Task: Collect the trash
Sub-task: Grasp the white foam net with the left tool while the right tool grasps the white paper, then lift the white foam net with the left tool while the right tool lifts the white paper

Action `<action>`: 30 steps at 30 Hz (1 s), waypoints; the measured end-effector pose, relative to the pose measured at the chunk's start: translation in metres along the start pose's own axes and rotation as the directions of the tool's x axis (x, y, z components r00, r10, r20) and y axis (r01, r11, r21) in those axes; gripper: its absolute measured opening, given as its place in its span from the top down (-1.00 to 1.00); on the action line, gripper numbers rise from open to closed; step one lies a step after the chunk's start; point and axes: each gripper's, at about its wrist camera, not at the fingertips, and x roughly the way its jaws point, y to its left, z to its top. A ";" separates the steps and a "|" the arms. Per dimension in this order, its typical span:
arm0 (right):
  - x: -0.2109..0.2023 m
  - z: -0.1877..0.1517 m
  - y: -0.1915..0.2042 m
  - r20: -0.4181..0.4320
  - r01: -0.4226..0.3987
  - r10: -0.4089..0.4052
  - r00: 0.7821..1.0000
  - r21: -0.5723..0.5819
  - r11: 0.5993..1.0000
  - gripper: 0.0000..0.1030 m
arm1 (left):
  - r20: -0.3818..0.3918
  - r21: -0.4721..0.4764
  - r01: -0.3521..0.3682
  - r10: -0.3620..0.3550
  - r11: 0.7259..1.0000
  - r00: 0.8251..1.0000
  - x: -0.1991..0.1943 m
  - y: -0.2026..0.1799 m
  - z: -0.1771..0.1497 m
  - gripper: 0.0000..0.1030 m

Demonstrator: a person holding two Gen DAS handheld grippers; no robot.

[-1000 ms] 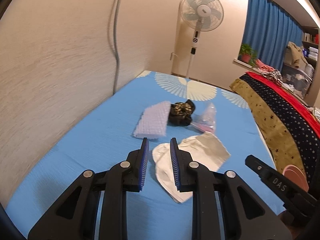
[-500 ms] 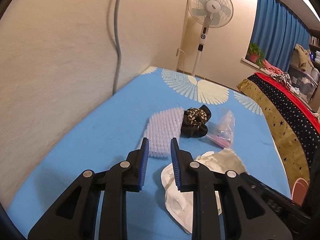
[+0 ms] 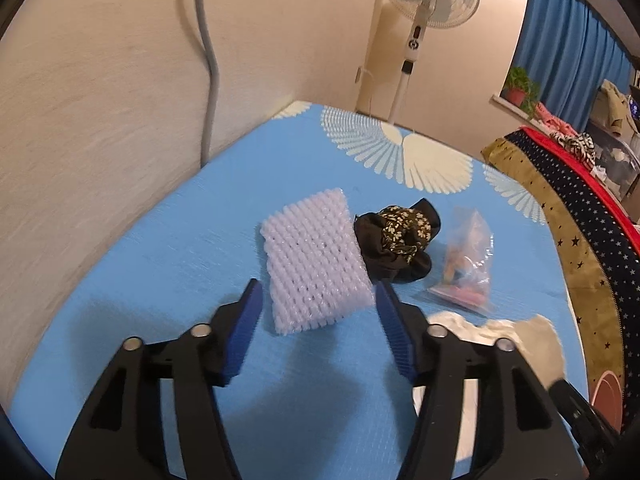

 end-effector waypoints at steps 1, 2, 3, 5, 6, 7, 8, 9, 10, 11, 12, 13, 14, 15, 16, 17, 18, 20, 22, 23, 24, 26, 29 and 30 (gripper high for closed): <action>-0.002 -0.001 -0.001 0.002 0.005 -0.005 1.000 -0.001 1.000 0.94 | -0.014 0.005 -0.004 0.004 1.000 1.000 0.003 -0.001 0.000 -0.15; -0.004 -0.001 -0.001 0.003 0.010 -0.010 1.000 -0.003 1.000 0.94 | -0.043 0.013 -0.008 0.008 1.000 0.999 0.008 -0.002 0.001 -0.15; -0.006 -0.003 -0.002 0.002 0.017 -0.017 1.000 -0.004 1.000 0.95 | -0.062 0.016 -0.008 0.009 1.000 0.998 0.012 -0.003 0.001 -0.14; -0.008 -0.005 -0.001 -0.003 0.027 -0.027 1.000 -0.001 1.000 0.95 | -0.098 0.021 -0.014 0.016 1.000 0.995 0.017 -0.003 -0.001 0.13; -0.010 -0.007 -0.002 -0.006 0.031 -0.031 1.000 -0.001 1.000 0.95 | -0.102 0.019 -0.017 0.019 1.000 0.995 0.016 -0.002 -0.003 0.29; -0.012 -0.008 -0.001 -0.009 0.037 -0.037 0.999 -0.005 0.999 0.95 | -0.101 0.021 -0.021 0.023 1.000 0.995 0.016 -0.001 -0.004 0.37; -0.013 -0.009 0.001 -0.009 0.043 -0.044 0.999 -0.011 0.999 0.95 | -0.099 0.027 -0.024 0.027 0.999 0.995 0.015 -0.001 -0.005 0.56; -0.016 -0.009 0.003 -0.007 0.053 -0.053 0.999 -0.020 0.998 0.95 | -0.098 0.038 -0.027 0.031 0.999 0.995 0.013 -0.001 -0.006 0.69; -0.019 -0.009 0.004 -0.004 0.061 -0.062 0.998 -0.025 0.998 0.95 | -0.098 0.045 -0.023 0.028 0.999 0.995 0.011 0.000 -0.008 0.73; -0.022 -0.009 0.005 -0.002 0.070 -0.070 0.998 -0.026 0.997 0.95 | -0.100 0.051 -0.022 0.027 0.998 0.995 0.009 0.000 -0.009 0.76; -0.026 -0.010 0.006 0.001 0.080 -0.080 0.997 -0.023 0.997 0.95 | -0.097 0.059 -0.025 0.031 0.998 0.995 0.006 0.000 -0.010 0.78; -0.030 -0.009 0.006 0.004 0.087 -0.087 0.996 -0.020 0.996 0.95 | -0.090 0.066 -0.026 0.032 0.997 0.995 0.001 -0.001 -0.012 0.79; -0.034 -0.010 0.005 0.007 0.093 -0.093 0.996 -0.017 0.995 0.95 | -0.084 0.072 -0.025 0.031 0.997 0.996 -0.003 -0.001 -0.012 0.80; -0.039 -0.011 0.005 0.012 0.101 -0.101 0.995 -0.014 0.995 0.96 | -0.078 0.078 -0.024 0.030 0.997 0.996 -0.008 -0.001 -0.013 0.80; -0.044 -0.012 0.005 0.017 0.105 -0.104 0.994 -0.011 0.994 0.96 | -0.074 0.081 -0.019 0.025 0.997 0.997 -0.013 -0.002 -0.014 0.80; -0.050 -0.013 0.004 0.022 0.107 -0.107 0.994 -0.006 0.994 0.96 | -0.069 0.083 -0.012 0.018 0.996 0.997 -0.020 -0.002 -0.016 0.80; -0.054 -0.013 0.004 0.026 0.110 -0.109 0.994 -0.003 0.994 0.96 | -0.065 0.086 -0.008 0.014 0.996 0.998 -0.024 -0.002 -0.017 0.80; -0.067 -0.015 0.003 0.042 0.119 -0.119 0.992 0.004 0.993 0.96 | -0.061 0.090 0.007 -0.001 0.996 0.998 -0.035 -0.003 -0.020 0.80; -0.079 -0.016 0.004 0.057 0.127 -0.127 0.990 0.001 0.992 0.96 | -0.064 0.105 0.026 -0.019 0.994 0.998 -0.043 -0.006 -0.024 0.80; -0.083 -0.017 0.004 0.061 0.131 -0.131 0.990 0.000 0.991 0.96 | -0.061 0.112 0.032 -0.025 0.993 0.998 -0.047 -0.008 -0.025 0.80; -0.092 -0.019 0.004 0.070 0.136 -0.135 0.988 -0.003 0.991 0.96 | -0.057 0.117 0.042 -0.035 0.992 0.998 -0.053 -0.010 -0.027 0.80; -0.103 -0.021 0.004 0.082 0.148 -0.147 0.986 -0.010 0.989 0.96 | -0.046 0.126 0.061 -0.055 0.990 0.997 -0.065 -0.015 -0.030 0.81; -0.122 -0.027 -0.001 0.098 0.160 -0.159 0.982 0.003 0.987 0.96 | -0.027 0.157 0.096 -0.093 0.983 0.995 -0.085 -0.026 -0.036 0.81; -0.129 -0.029 -0.003 0.103 0.163 -0.163 0.981 0.009 0.987 0.96 | -0.023 0.162 0.105 -0.103 0.981 0.994 -0.089 -0.029 -0.038 0.81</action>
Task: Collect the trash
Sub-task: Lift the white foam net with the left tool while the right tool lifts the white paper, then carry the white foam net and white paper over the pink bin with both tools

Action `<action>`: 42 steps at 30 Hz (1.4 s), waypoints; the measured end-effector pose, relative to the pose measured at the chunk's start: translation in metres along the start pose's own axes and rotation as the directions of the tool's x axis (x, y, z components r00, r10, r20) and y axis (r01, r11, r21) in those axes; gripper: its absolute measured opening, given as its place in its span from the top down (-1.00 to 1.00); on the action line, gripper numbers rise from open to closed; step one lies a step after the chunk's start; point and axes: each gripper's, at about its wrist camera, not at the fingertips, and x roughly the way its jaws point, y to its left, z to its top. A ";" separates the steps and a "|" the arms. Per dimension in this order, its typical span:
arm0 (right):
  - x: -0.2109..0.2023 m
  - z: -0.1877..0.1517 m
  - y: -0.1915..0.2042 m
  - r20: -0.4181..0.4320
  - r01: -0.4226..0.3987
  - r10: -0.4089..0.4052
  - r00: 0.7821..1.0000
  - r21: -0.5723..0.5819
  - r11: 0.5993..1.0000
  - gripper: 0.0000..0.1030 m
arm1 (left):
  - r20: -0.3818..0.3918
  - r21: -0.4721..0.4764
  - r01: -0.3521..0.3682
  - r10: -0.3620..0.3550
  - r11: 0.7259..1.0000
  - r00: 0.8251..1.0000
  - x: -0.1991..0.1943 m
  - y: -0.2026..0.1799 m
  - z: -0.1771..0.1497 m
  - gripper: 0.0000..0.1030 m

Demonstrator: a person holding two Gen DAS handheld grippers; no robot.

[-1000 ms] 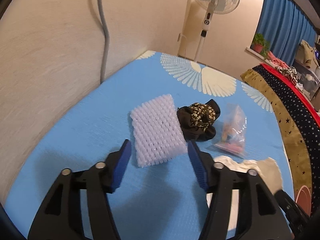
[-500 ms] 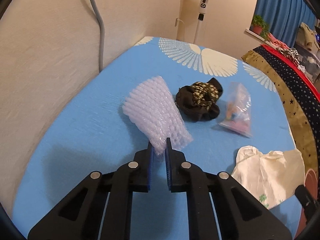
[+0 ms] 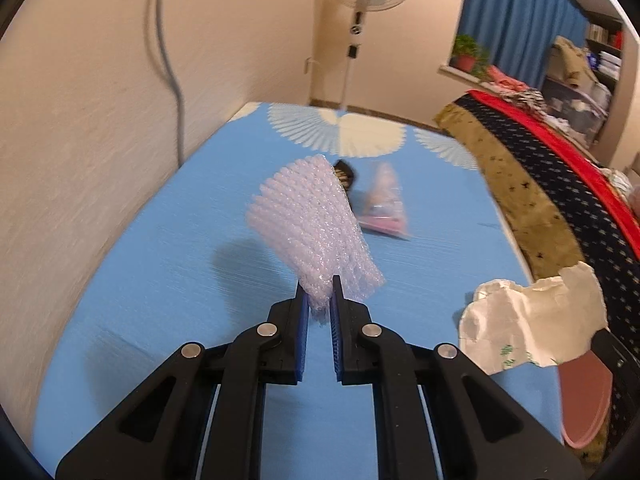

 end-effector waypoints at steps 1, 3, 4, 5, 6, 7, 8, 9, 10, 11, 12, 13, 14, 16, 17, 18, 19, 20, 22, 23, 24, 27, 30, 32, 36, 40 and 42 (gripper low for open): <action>-0.005 -0.001 -0.002 0.004 0.003 -0.003 1.000 0.002 1.000 0.96 | 0.010 0.008 0.016 -0.016 1.000 1.000 -0.006 -0.005 -0.002 0.81; -0.017 -0.004 -0.006 0.013 0.012 -0.012 1.000 0.001 1.000 0.96 | 0.028 0.028 0.047 -0.048 0.999 0.998 -0.016 -0.014 -0.007 0.81; -0.021 -0.004 -0.007 0.017 0.015 -0.015 1.000 0.002 1.000 0.96 | 0.034 0.037 0.063 -0.065 0.997 0.997 -0.021 -0.019 -0.010 0.81; -0.028 -0.004 -0.010 0.027 0.019 -0.019 0.999 0.005 1.000 0.96 | 0.038 0.044 0.077 -0.078 0.996 0.996 -0.025 -0.023 -0.013 0.81; -0.032 -0.003 -0.011 0.034 0.021 -0.021 0.999 0.007 1.000 0.96 | 0.042 0.055 0.090 -0.093 0.994 0.995 -0.030 -0.028 -0.016 0.81; -0.038 -0.002 -0.012 0.042 0.022 -0.022 0.999 0.011 1.000 0.96 | 0.049 0.069 0.105 -0.109 0.992 0.993 -0.036 -0.033 -0.020 0.81; -0.042 -0.001 -0.014 0.050 0.023 -0.023 0.998 0.013 1.000 0.96 | 0.053 0.076 0.111 -0.115 0.991 0.992 -0.038 -0.036 -0.022 0.81; -0.048 0.000 -0.015 0.060 0.025 -0.026 0.998 0.015 1.000 0.96 | 0.057 0.086 0.119 -0.124 0.989 0.991 -0.043 -0.040 -0.024 0.81; -0.052 0.000 -0.016 0.067 0.028 -0.029 0.997 0.017 0.999 0.96 | 0.059 0.095 0.129 -0.135 0.987 0.989 -0.047 -0.044 -0.026 0.81; -0.056 0.000 -0.017 0.074 0.029 -0.031 0.997 0.021 0.999 0.96 | 0.062 0.103 0.137 -0.144 0.985 0.988 -0.050 -0.046 -0.028 0.81; -0.059 -0.001 -0.018 0.078 0.030 -0.032 0.996 0.023 0.999 0.96 | 0.066 0.117 0.146 -0.154 0.982 0.986 -0.055 -0.051 -0.031 0.81; -0.063 -0.002 -0.019 0.082 0.034 -0.035 0.996 0.023 0.999 0.96 | 0.069 0.123 0.151 -0.160 0.981 0.985 -0.057 -0.052 -0.032 0.81; -0.066 -0.002 -0.020 0.086 0.037 -0.039 0.996 0.023 0.999 0.96 | 0.072 0.128 0.162 -0.172 0.979 0.982 -0.061 -0.055 -0.034 0.81; -0.072 -0.003 -0.022 0.092 0.043 -0.046 0.995 0.028 0.999 0.96 | 0.074 0.138 0.176 -0.187 0.975 0.979 -0.066 -0.058 -0.038 0.81; -0.074 -0.003 -0.023 0.095 0.046 -0.049 0.994 0.030 0.998 0.96 | 0.075 0.144 0.179 -0.191 0.973 0.979 -0.069 -0.060 -0.040 0.81; -0.076 -0.002 -0.025 0.098 0.048 -0.051 0.994 0.034 0.998 0.96 | 0.075 0.153 0.182 -0.195 0.971 0.978 -0.071 -0.062 -0.041 0.81; -0.078 -0.002 -0.025 0.101 0.047 -0.050 0.994 0.038 0.998 0.96 | 0.076 0.160 0.187 -0.201 0.969 0.977 -0.073 -0.064 -0.043 0.81; -0.080 -0.001 -0.026 0.105 0.047 -0.051 0.993 0.040 0.998 0.96 | 0.077 0.165 0.192 -0.207 0.967 0.975 -0.074 -0.065 -0.044 0.81; -0.084 0.001 -0.028 0.117 0.052 -0.057 0.992 0.042 0.998 0.96 | 0.080 0.172 0.200 -0.216 0.965 0.973 -0.077 -0.067 -0.045 0.81; -0.086 0.002 -0.028 0.122 0.054 -0.058 0.991 0.043 0.998 0.96 | 0.082 0.175 0.203 -0.220 0.963 0.972 -0.077 -0.067 -0.046 0.81; -0.088 0.003 -0.029 0.128 0.057 -0.062 0.990 0.043 0.997 0.96 | 0.084 0.176 0.207 -0.224 0.962 0.971 -0.078 -0.068 -0.046 0.81; -0.091 0.005 -0.032 0.144 0.080 -0.086 0.986 0.042 0.996 0.96 | 0.085 0.179 0.219 -0.237 0.959 0.968 -0.077 -0.070 -0.046 0.81; -0.094 0.006 -0.039 0.160 0.116 -0.123 0.980 0.051 0.992 0.96 | 0.086 0.172 0.230 -0.248 0.958 0.965 -0.076 -0.073 -0.046 0.81; -0.095 0.007 -0.047 0.164 0.137 -0.147 0.975 0.068 0.988 0.96 | 0.087 0.172 0.240 -0.257 0.955 0.962 -0.075 -0.076 -0.047 0.81; -0.095 0.007 -0.059 0.167 0.166 -0.180 0.969 0.093 0.982 0.96 | 0.088 0.185 0.258 -0.277 0.948 0.957 -0.073 -0.085 -0.050 0.81; -0.098 0.007 -0.070 0.173 0.196 -0.213 0.962 0.112 0.974 0.96 | 0.088 0.202 0.272 -0.294 0.941 0.952 -0.074 -0.096 -0.052 0.81; -0.099 0.007 -0.075 0.178 0.211 -0.230 0.957 0.121 0.970 0.96 | 0.088 0.213 0.281 -0.305 0.936 0.948 -0.074 -0.101 -0.053 0.81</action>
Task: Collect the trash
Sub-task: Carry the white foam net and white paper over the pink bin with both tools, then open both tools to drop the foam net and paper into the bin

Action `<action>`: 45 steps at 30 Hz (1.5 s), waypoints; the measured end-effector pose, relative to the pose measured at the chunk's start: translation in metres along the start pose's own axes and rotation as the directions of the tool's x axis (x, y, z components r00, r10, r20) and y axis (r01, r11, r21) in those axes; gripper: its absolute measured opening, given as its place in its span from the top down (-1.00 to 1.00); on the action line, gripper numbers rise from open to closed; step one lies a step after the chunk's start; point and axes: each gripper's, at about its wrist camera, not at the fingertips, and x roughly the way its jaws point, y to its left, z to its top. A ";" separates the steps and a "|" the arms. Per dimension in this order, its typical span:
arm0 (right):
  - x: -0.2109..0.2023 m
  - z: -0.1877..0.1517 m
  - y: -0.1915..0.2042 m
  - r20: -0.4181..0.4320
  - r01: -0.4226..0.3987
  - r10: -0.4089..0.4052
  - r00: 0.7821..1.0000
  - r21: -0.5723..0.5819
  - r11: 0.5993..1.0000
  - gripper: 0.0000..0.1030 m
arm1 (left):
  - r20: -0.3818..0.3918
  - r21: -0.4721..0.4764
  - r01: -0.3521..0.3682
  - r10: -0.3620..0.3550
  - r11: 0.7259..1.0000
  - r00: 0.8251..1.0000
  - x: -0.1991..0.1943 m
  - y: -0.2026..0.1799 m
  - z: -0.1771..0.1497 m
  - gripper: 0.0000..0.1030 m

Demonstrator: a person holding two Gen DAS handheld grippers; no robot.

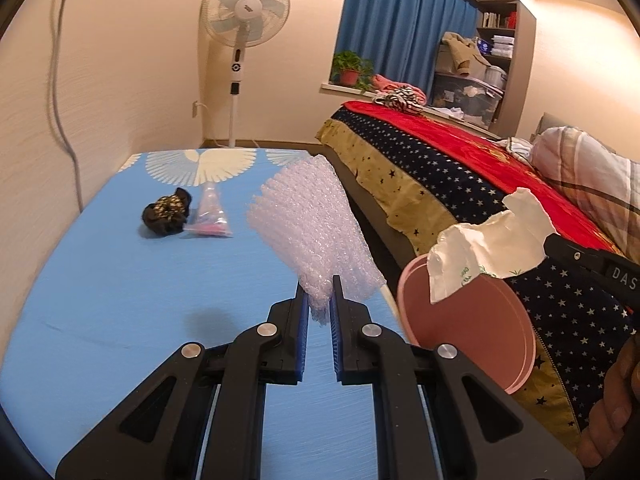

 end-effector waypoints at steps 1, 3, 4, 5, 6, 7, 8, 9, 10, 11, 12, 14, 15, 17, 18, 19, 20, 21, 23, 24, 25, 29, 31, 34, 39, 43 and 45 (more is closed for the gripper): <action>0.000 0.000 -0.002 0.003 0.007 -0.007 1.000 0.003 1.000 0.96 | 0.001 0.005 0.003 -0.003 1.000 1.000 0.001 -0.003 0.000 0.81; 0.000 0.001 -0.008 0.009 0.024 -0.024 1.000 0.010 1.000 0.96 | 0.003 0.019 0.013 -0.013 1.000 1.000 0.002 -0.009 0.000 0.81; 0.000 0.001 -0.011 0.012 0.031 -0.031 0.999 0.014 0.999 0.96 | 0.004 0.027 0.020 -0.020 0.999 1.000 0.002 -0.012 0.000 0.81; 0.000 0.002 -0.014 0.015 0.040 -0.041 0.999 0.020 0.999 0.96 | 0.006 0.033 0.024 -0.024 0.999 1.000 0.003 -0.015 0.000 0.81; 0.000 0.002 -0.016 0.017 0.046 -0.046 0.999 0.023 0.999 0.96 | 0.009 0.042 0.032 -0.033 0.999 0.999 0.003 -0.018 0.000 0.81; 0.000 0.003 -0.019 0.019 0.055 -0.056 0.998 0.027 0.998 0.96 | 0.010 0.046 0.039 -0.040 0.998 0.999 0.003 -0.020 0.000 0.81; 0.000 0.003 -0.022 0.021 0.067 -0.067 0.998 0.030 0.997 0.96 | 0.011 0.050 0.047 -0.048 0.998 0.999 0.003 -0.023 0.000 0.81; -0.001 0.003 -0.024 0.021 0.075 -0.075 0.997 0.033 0.997 0.96 | 0.011 0.055 0.056 -0.056 0.997 0.998 0.004 -0.026 0.000 0.81; -0.001 0.003 -0.026 0.023 0.084 -0.085 0.996 0.035 0.996 0.96 | 0.010 0.062 0.065 -0.066 0.996 0.998 0.005 -0.029 0.000 0.81; -0.001 0.003 -0.029 0.025 0.097 -0.098 0.995 0.034 0.995 0.96 | 0.008 0.067 0.073 -0.074 0.995 0.997 0.007 -0.032 0.000 0.81; 0.000 0.004 -0.031 0.026 0.107 -0.108 0.994 0.035 0.994 0.96 | 0.007 0.073 0.084 -0.084 0.994 0.996 0.007 -0.036 -0.001 0.81; -0.001 0.004 -0.036 0.028 0.119 -0.121 0.992 0.044 0.992 0.96 | 0.005 0.088 0.102 -0.103 0.991 0.995 0.009 -0.044 -0.002 0.81; -0.001 0.004 -0.040 0.030 0.127 -0.128 0.991 0.051 0.991 0.96 | 0.004 0.094 0.108 -0.109 0.990 0.994 0.010 -0.046 -0.002 0.81; -0.001 0.004 -0.044 0.033 0.138 -0.140 0.990 0.055 0.989 0.96 | 0.002 0.107 0.129 -0.130 0.986 0.992 0.011 -0.053 -0.003 0.81; -0.001 0.004 -0.046 0.033 0.142 -0.144 0.989 0.057 0.988 0.96 | 0.001 0.111 0.136 -0.137 0.984 0.991 0.012 -0.055 -0.005 0.81; -0.001 0.004 -0.046 0.034 0.145 -0.147 0.989 0.058 0.988 0.96 | 0.000 0.119 0.144 -0.145 0.982 0.989 0.013 -0.059 -0.006 0.81; -0.001 0.004 -0.048 0.035 0.150 -0.152 0.988 0.059 0.987 0.96 | -0.002 0.127 0.151 -0.152 0.980 0.988 0.014 -0.063 -0.006 0.81; -0.001 0.004 -0.050 0.036 0.156 -0.158 0.987 0.060 0.986 0.96 | -0.003 0.130 0.158 -0.159 0.979 0.987 0.015 -0.066 -0.007 0.81; -0.001 0.003 -0.055 0.035 0.161 -0.164 0.986 0.067 0.985 0.96 | -0.009 0.135 0.170 -0.171 0.976 0.985 0.018 -0.072 -0.008 0.81; 0.000 0.003 -0.058 0.034 0.165 -0.168 0.985 0.069 0.984 0.96 | -0.012 0.137 0.175 -0.175 0.975 0.985 0.019 -0.074 -0.009 0.81; 0.000 0.003 -0.060 0.033 0.169 -0.171 0.985 0.071 0.983 0.96 | -0.016 0.139 0.181 -0.181 0.974 0.983 0.021 -0.077 -0.010 0.81; 0.000 0.001 -0.068 0.031 0.183 -0.186 0.982 0.080 0.980 0.96 | -0.030 0.150 0.204 -0.201 0.967 0.979 0.028 -0.088 -0.013 0.81; 0.001 0.000 -0.072 0.025 0.189 -0.192 0.981 0.085 0.978 0.96 | -0.039 0.153 0.220 -0.217 0.963 0.975 0.031 -0.095 -0.015 0.81; 0.002 -0.002 -0.079 0.016 0.200 -0.203 0.979 0.099 0.975 0.96 | -0.054 0.167 0.240 -0.234 0.956 0.971 0.036 -0.105 -0.018 0.81; 0.005 -0.002 -0.084 0.003 0.205 -0.207 0.978 0.105 0.973 0.95 | -0.078 0.177 0.256 -0.246 0.950 0.966 0.044 -0.115 -0.022 0.80; 0.008 -0.004 -0.092 -0.025 0.220 -0.219 0.975 0.134 0.966 0.81 | -0.102 0.164 0.278 -0.264 0.946 0.959 0.050 -0.116 -0.023 0.66; 0.008 -0.004 -0.097 -0.029 0.239 -0.238 0.971 0.155 0.958 0.34 | -0.108 0.166 0.271 -0.256 0.948 0.961 0.051 -0.116 -0.023 0.17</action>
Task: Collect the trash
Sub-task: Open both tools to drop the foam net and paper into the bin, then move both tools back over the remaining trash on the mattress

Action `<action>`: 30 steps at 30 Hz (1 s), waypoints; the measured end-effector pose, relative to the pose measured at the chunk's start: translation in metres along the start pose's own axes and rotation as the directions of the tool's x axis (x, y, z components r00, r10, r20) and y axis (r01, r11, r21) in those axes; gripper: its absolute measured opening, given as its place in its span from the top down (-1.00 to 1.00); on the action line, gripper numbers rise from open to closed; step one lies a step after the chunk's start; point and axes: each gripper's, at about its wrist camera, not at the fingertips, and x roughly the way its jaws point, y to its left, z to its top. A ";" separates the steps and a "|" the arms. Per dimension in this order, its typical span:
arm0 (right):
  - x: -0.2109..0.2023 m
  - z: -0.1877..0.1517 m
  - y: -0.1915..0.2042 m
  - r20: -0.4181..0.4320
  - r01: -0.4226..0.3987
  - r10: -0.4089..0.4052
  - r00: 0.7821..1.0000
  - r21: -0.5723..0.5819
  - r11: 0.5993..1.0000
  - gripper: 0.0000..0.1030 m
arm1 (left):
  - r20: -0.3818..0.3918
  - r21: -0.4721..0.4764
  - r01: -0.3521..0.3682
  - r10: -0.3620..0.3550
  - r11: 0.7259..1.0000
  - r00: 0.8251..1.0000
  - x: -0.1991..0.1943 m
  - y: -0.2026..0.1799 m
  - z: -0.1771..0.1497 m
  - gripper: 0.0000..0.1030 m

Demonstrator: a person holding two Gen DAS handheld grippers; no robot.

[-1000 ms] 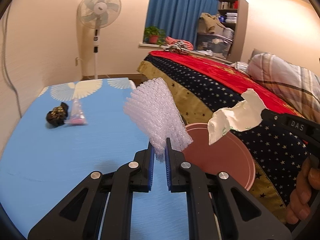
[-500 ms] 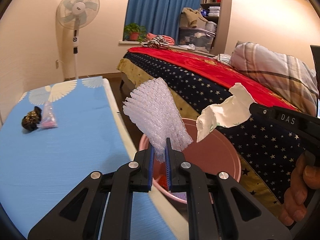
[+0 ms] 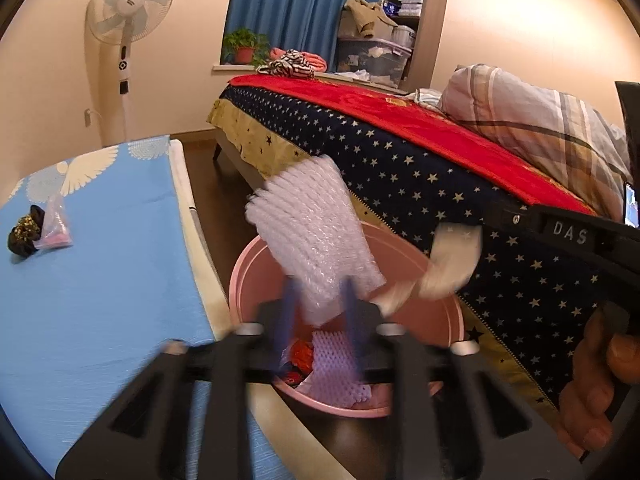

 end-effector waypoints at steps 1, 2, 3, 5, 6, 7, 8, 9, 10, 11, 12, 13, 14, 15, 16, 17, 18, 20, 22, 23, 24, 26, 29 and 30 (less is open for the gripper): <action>0.000 0.000 -0.002 0.003 0.008 -0.008 1.000 0.007 1.000 0.23 | 0.004 -0.004 -0.010 0.010 1.000 1.000 0.000 0.001 -0.001 0.16; -0.001 0.000 -0.003 0.006 0.012 -0.012 1.000 0.011 1.000 0.19 | 0.004 -0.009 -0.014 0.014 1.000 1.000 -0.001 0.002 -0.001 0.17; -0.001 0.001 -0.002 0.007 0.012 -0.012 1.000 0.009 1.000 0.19 | 0.004 -0.013 -0.019 0.019 1.000 1.000 -0.001 0.003 -0.001 0.17; 0.000 0.001 0.000 0.007 0.009 -0.009 1.000 -0.002 1.000 0.19 | 0.009 -0.024 -0.032 0.032 0.999 0.999 -0.003 0.007 0.000 0.17; -0.001 0.000 0.002 0.008 0.006 -0.006 1.000 -0.010 1.000 0.19 | 0.014 -0.035 -0.034 0.035 0.999 0.999 -0.005 0.010 0.000 0.17; -0.001 0.000 0.004 0.009 0.004 -0.003 1.000 -0.014 1.000 0.19 | 0.017 -0.043 -0.035 0.036 0.998 0.999 -0.007 0.012 0.000 0.17; -0.002 0.000 0.006 0.009 0.001 -0.001 1.000 -0.017 1.000 0.19 | 0.022 -0.050 -0.036 0.038 0.998 0.999 -0.009 0.015 0.001 0.19; -0.003 0.000 0.007 0.010 -0.003 0.003 1.000 -0.020 1.000 0.19 | 0.029 -0.056 -0.041 0.043 0.998 0.999 -0.011 0.017 0.001 0.22; -0.003 0.000 0.008 0.013 -0.004 0.004 1.000 -0.022 1.000 0.19 | 0.034 -0.057 -0.043 0.045 0.997 0.998 -0.013 0.018 0.002 0.26; -0.003 0.000 0.009 0.015 -0.005 0.006 1.000 -0.023 1.000 0.19 | 0.039 -0.059 -0.046 0.048 0.997 0.998 -0.015 0.020 0.002 0.32; -0.004 0.000 0.011 0.016 -0.008 0.008 1.000 -0.023 1.000 0.19 | 0.044 -0.061 -0.048 0.051 0.997 0.998 -0.017 0.021 0.003 0.35; -0.004 0.000 0.013 0.016 -0.011 0.011 1.000 -0.024 1.000 0.19 | 0.048 -0.063 -0.049 0.053 0.997 0.997 -0.018 0.024 0.005 0.37; -0.003 0.000 0.015 0.017 -0.015 0.015 1.000 -0.028 1.000 0.19 | 0.053 -0.066 -0.052 0.055 0.997 0.997 -0.019 0.026 0.006 0.41; -0.003 0.000 0.017 0.019 -0.016 0.017 1.000 -0.031 0.999 0.19 | 0.055 -0.067 -0.054 0.058 0.996 0.997 -0.020 0.027 0.007 0.45; -0.003 0.000 0.019 0.021 -0.020 0.021 1.000 -0.034 0.999 0.19 | 0.060 -0.070 -0.058 0.062 0.996 0.996 -0.022 0.030 0.008 0.46; -0.003 0.000 0.021 0.022 -0.025 0.025 0.999 -0.036 0.999 0.19 | 0.064 -0.073 -0.061 0.066 0.995 0.996 -0.023 0.032 0.009 0.47; -0.002 0.000 0.024 0.024 -0.030 0.031 0.999 -0.040 0.999 0.19 | 0.069 -0.077 -0.066 0.072 0.995 0.995 -0.024 0.035 0.010 0.48; -0.002 -0.001 0.030 0.025 -0.039 0.040 0.999 -0.044 0.998 0.19 | 0.076 -0.085 -0.078 0.085 0.993 0.993 -0.027 0.042 0.011 0.49; 0.000 -0.001 0.039 0.025 -0.053 0.054 0.998 -0.049 0.997 0.19 | 0.082 -0.092 -0.090 0.098 0.992 0.992 -0.029 0.047 0.012 0.49; 0.001 -0.001 0.043 0.024 -0.059 0.060 0.998 -0.052 0.997 0.19 | 0.085 -0.096 -0.095 0.103 0.991 0.991 -0.029 0.050 0.013 0.49; 0.002 -0.002 0.048 0.023 -0.069 0.071 0.997 -0.055 0.996 0.19 | 0.088 -0.101 -0.102 0.111 0.990 0.990 -0.031 0.054 0.012 0.50; 0.005 -0.003 0.058 0.020 -0.091 0.092 0.996 -0.063 0.994 0.19 | 0.093 -0.112 -0.119 0.129 0.987 0.987 -0.033 0.063 0.013 0.50; 0.011 -0.006 0.076 0.013 -0.130 0.132 0.991 -0.076 0.989 0.23 | 0.096 -0.132 -0.145 0.158 0.981 0.983 -0.036 0.078 0.014 0.50; 0.013 -0.007 0.084 0.009 -0.150 0.151 0.989 -0.078 0.986 0.23 | 0.096 -0.138 -0.157 0.171 0.978 0.981 -0.038 0.083 0.014 0.50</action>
